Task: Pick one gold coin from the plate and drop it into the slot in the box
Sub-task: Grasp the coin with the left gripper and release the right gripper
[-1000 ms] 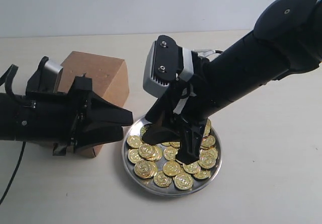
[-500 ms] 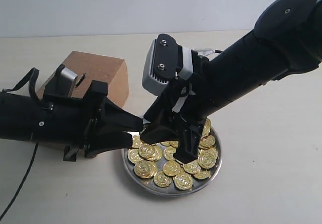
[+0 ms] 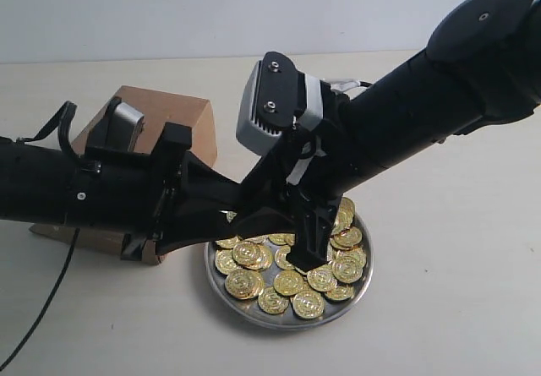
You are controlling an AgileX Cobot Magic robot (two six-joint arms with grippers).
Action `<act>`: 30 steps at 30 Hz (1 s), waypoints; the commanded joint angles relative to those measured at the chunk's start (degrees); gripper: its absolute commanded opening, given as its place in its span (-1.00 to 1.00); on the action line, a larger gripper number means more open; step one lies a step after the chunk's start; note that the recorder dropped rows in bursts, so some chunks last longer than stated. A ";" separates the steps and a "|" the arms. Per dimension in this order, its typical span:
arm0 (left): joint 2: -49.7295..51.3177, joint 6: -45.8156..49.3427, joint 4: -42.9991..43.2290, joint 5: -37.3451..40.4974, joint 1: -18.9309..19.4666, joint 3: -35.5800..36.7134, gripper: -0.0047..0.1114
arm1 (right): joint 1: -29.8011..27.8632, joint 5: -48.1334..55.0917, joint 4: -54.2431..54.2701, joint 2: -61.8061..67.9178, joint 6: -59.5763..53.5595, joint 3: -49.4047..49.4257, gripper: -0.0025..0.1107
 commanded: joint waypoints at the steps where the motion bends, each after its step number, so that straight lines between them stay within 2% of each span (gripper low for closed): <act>1: 0.42 -0.14 -0.52 -0.91 -2.01 -2.12 -0.13 | 0.11 1.22 2.29 -0.58 -1.78 0.15 -0.58; 30: 1.89 -0.15 -0.52 -0.41 -2.10 -2.51 -0.14 | 0.11 -0.04 2.29 -0.58 -2.21 0.15 -0.58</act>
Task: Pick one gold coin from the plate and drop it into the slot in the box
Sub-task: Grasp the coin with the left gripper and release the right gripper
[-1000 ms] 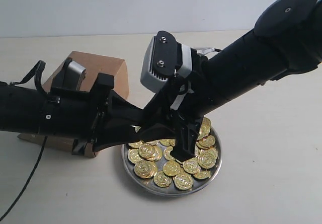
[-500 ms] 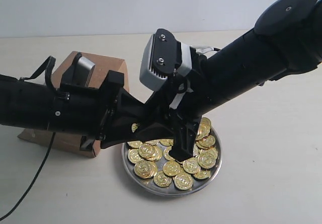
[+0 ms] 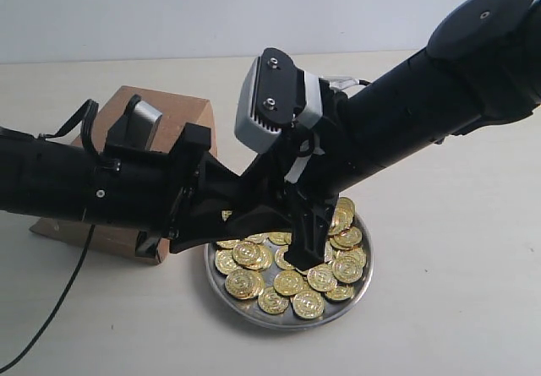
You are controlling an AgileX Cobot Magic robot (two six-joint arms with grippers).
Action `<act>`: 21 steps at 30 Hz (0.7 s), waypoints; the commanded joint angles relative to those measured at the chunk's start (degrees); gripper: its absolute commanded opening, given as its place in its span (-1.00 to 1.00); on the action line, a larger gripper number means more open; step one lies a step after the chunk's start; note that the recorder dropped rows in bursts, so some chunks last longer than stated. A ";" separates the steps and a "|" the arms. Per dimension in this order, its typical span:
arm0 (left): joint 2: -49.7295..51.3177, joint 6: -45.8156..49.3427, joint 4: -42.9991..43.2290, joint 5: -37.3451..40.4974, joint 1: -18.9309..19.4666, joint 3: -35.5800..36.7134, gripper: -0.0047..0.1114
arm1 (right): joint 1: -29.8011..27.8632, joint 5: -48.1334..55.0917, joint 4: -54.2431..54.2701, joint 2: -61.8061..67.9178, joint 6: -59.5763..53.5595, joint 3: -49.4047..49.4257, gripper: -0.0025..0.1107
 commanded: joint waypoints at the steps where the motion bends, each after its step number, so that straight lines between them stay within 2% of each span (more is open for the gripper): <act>1: 0.09 -0.04 -0.52 0.43 -0.22 -0.37 -0.16 | 0.11 -0.52 0.53 -0.58 -0.50 0.15 -0.58; 7: 0.09 -0.04 -0.52 0.43 -0.22 -0.37 -0.62 | 0.11 -0.52 0.53 -0.58 -0.50 0.15 -0.58; 14: 0.09 0.85 -0.52 0.43 -0.22 -0.37 -0.92 | 0.11 -0.52 0.53 -0.58 -0.50 0.15 -0.58; 21: 0.09 1.67 -0.52 0.43 -0.22 -0.37 -0.92 | 0.11 -0.42 0.56 -0.58 -0.50 0.15 -0.58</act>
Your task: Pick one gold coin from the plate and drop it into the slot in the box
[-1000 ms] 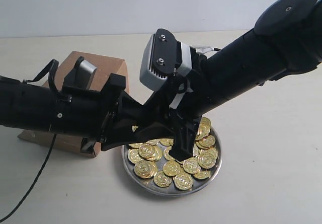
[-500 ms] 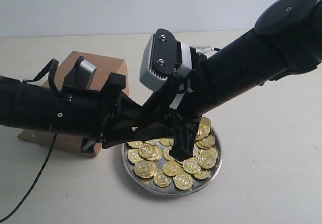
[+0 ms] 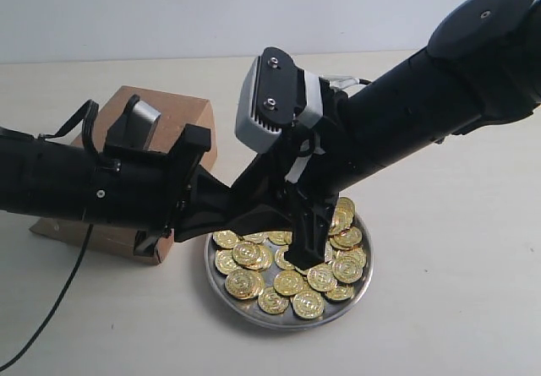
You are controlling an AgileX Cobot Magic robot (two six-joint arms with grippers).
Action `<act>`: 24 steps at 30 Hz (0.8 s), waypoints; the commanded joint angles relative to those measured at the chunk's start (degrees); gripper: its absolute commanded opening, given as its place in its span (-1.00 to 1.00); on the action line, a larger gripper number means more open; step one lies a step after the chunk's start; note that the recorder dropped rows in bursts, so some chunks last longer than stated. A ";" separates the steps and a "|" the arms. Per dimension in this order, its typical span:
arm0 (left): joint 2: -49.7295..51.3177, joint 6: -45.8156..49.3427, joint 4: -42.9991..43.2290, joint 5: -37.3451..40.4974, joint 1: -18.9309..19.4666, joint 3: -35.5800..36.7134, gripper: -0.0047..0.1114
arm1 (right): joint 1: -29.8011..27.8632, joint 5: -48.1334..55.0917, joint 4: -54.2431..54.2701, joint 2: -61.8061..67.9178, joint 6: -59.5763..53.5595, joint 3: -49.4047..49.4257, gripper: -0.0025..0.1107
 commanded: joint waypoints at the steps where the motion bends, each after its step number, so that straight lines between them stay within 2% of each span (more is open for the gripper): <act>1: 0.09 1.35 -0.32 1.24 -0.22 -0.37 -0.92 | 0.11 -0.18 0.56 -0.58 -0.29 0.15 -0.58; 4: 0.09 1.35 -0.32 1.24 -0.22 -0.37 -0.92 | 0.11 -0.18 0.56 -0.58 -0.29 0.15 -0.49; 10: 0.09 1.78 -0.32 1.36 -0.22 -0.37 -0.92 | 0.11 -1.68 -0.23 -1.35 1.63 0.15 0.11; 19: -1.75 2.60 -0.32 1.46 -0.12 -0.37 -0.92 | 0.11 -5.02 -15.56 -10.97 18.87 0.15 0.14; 21: -2.91 2.60 -0.32 1.59 -0.12 -0.37 -0.92 | 0.11 -3.76 -18.63 -14.03 24.96 0.15 -0.10; 24: -6.49 1.35 1.54 1.27 -0.12 -0.37 -0.92 | 0.11 -0.33 -23.54 -19.47 31.58 0.15 -0.95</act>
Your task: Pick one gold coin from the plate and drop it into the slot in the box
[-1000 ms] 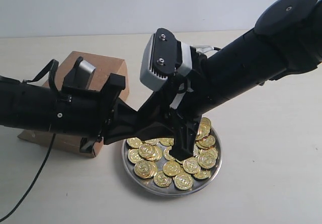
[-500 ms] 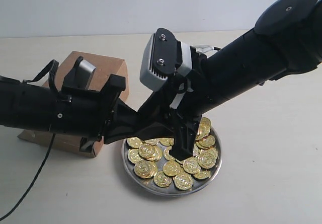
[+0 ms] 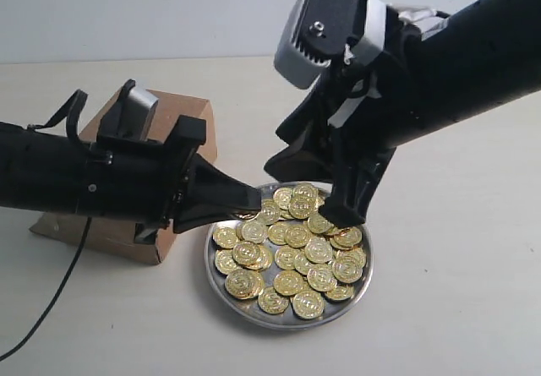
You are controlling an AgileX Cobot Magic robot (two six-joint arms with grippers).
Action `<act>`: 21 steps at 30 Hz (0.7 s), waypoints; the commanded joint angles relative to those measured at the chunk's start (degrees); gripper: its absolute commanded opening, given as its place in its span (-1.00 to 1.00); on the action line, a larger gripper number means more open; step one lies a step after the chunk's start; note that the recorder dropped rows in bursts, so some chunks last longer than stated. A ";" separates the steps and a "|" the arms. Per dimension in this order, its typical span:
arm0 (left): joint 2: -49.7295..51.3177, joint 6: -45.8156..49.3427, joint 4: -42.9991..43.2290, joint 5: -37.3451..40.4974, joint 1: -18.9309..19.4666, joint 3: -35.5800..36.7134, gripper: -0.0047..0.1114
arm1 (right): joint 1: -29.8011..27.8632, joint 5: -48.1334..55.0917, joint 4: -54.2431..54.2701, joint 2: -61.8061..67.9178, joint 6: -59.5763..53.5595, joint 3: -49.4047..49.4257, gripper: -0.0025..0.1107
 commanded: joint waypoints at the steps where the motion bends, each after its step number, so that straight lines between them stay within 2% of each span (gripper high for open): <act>1: -4.98 -1.14 2.08 0.03 -0.12 -0.37 -0.92 | 0.11 3.29 -5.27 -6.25 9.35 0.15 -0.95; 4: -11.31 -2.79 4.92 -3.52 -0.01 -0.37 -0.92 | 0.11 3.55 -6.95 -11.31 16.49 0.15 -0.96; 12: -25.16 -7.44 16.68 -20.08 0.00 -0.79 -0.92 | 0.11 5.84 -6.95 -17.47 16.66 0.15 -0.96; 16: -29.72 -7.71 25.61 -28.17 0.00 -2.92 -0.92 | 0.11 6.27 -6.56 -18.94 18.20 0.15 -0.96; 21: -30.12 -7.71 38.92 -37.21 0.00 -4.53 -0.92 | 0.11 7.61 -6.56 -19.84 20.62 0.15 -0.96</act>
